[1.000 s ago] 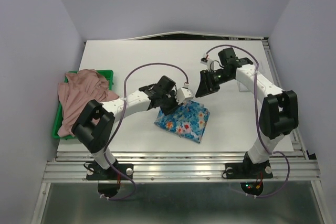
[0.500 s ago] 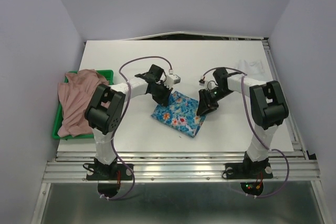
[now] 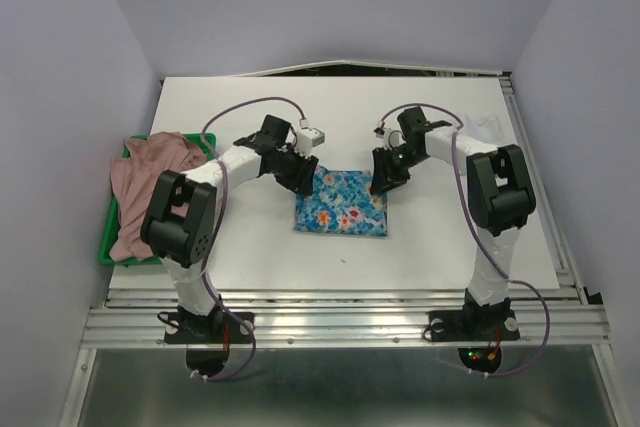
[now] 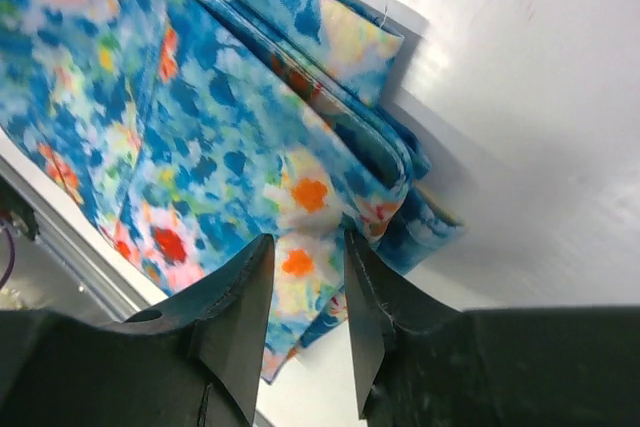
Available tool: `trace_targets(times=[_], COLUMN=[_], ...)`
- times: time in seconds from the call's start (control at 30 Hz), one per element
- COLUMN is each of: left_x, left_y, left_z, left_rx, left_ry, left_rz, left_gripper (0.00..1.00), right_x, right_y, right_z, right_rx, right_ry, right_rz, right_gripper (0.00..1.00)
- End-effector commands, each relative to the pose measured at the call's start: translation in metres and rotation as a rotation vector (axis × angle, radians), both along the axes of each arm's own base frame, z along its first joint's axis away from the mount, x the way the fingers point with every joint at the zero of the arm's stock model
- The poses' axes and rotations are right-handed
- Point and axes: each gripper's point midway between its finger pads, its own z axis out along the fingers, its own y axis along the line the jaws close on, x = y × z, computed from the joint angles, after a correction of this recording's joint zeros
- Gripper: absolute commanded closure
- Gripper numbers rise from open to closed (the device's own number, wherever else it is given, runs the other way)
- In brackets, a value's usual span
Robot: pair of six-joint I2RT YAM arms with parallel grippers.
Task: Fold and stack the skirts
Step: Fold the skirt, then neatly place the folded skirt to the corner
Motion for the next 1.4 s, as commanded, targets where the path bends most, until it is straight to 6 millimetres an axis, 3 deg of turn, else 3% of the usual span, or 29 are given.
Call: trace_targets(times=[0.0,0.03,0.07,0.1,0.13,0.17,0.2,0.27,0.33,0.37,0.4,0.43,0.47,0.57,0.6,0.63,0.67,0.7,0.73,0.87,0.97,1.03,1.13,1.37], left_x=[0.027,0.032,0.035,0.038,0.038,0.033,0.028,0.017,0.017,0.013,0.011,0.000,-0.007,-0.021,-0.028,-0.030,-0.050,-0.056,-0.075,-0.101,-0.109,-0.113,-0.115,-0.123], left_y=[0.012,0.019,0.022,0.033,0.036,0.039,0.034,0.030,0.031,0.030,0.026,0.011,0.008,-0.014,-0.018,-0.018,-0.041,-0.041,-0.061,-0.080,-0.091,-0.103,-0.112,-0.124], left_z=[0.088,0.100,0.134,0.141,0.155,0.182,0.187,0.213,0.236,0.236,0.248,0.246,0.229,0.222,0.203,0.196,0.194,0.177,0.162,0.115,0.086,0.078,0.050,0.018], left_rx=[-0.006,0.021,0.002,0.051,0.067,0.064,0.067,0.021,-0.058,-0.093,-0.112,-0.144,-0.114,-0.043,0.017,0.076,0.064,0.130,0.134,0.217,0.287,0.302,0.331,0.338], left_ry=[-0.353,-0.419,-0.538,-0.611,-0.682,-0.778,-0.836,-0.943,-0.962,-0.907,-0.915,-0.884,-0.822,-0.889,-0.916,-0.953,-0.992,-1.000,-0.992,-0.969,-0.963,-0.952,-0.893,-0.802], left_rz=[0.013,0.033,0.046,0.051,0.051,0.045,0.011,-0.033,0.075,0.110,0.086,-0.026,-0.099,-0.201,-0.262,-0.261,-0.334,-0.363,-0.442,-0.559,-0.636,-0.668,-0.724,-0.816], left_gripper=[0.34,0.24,0.12,0.01,0.01,0.01,0.01,0.01,0.01,0.01,0.01,0.01,0.01,0.01,0.01,0.01,0.01,0.02,0.05,0.27,0.41,0.52,0.53,0.50], right_x=[0.036,0.037,0.036,0.035,0.034,0.032,0.033,0.031,0.030,0.026,0.025,0.022,0.020,0.003,-0.008,-0.013,-0.019,-0.027,-0.029,-0.045,-0.059,-0.061,-0.065,-0.068], right_y=[0.010,0.013,0.015,0.016,0.016,0.015,0.012,0.002,-0.009,-0.015,-0.021,-0.025,-0.030,-0.047,-0.053,-0.056,-0.057,-0.063,-0.066,-0.072,-0.063,-0.056,-0.052,-0.048], right_z=[0.031,0.049,0.062,0.074,0.097,0.109,0.118,0.145,0.158,0.157,0.174,0.176,0.177,0.160,0.146,0.138,0.131,0.119,0.116,0.096,0.083,0.083,0.073,0.056], right_rx=[0.040,0.065,0.086,0.104,0.122,0.125,0.110,0.080,0.035,0.013,0.003,-0.001,-0.013,-0.024,-0.010,-0.001,0.008,0.028,0.039,0.129,0.210,0.262,0.284,0.297], right_ry=[-0.139,-0.174,-0.179,-0.195,-0.246,-0.273,-0.302,-0.397,-0.463,-0.475,-0.534,-0.538,-0.547,-0.475,-0.408,-0.370,-0.331,-0.261,-0.240,-0.113,-0.034,-0.019,0.012,0.093], right_rz=[0.001,0.007,-0.012,-0.015,-0.016,-0.022,-0.036,-0.058,-0.084,-0.100,-0.147,-0.183,-0.225,-0.313,-0.348,-0.365,-0.379,-0.436,-0.466,-0.556,-0.572,-0.562,-0.560,-0.570], right_gripper=[0.59,0.58,0.55,0.52,0.50,0.45,0.32,0.20,0.12,0.00,0.00,0.00,0.00,0.00,0.00,0.00,0.00,0.00,0.00,0.00,0.00,0.02,0.05,0.07])
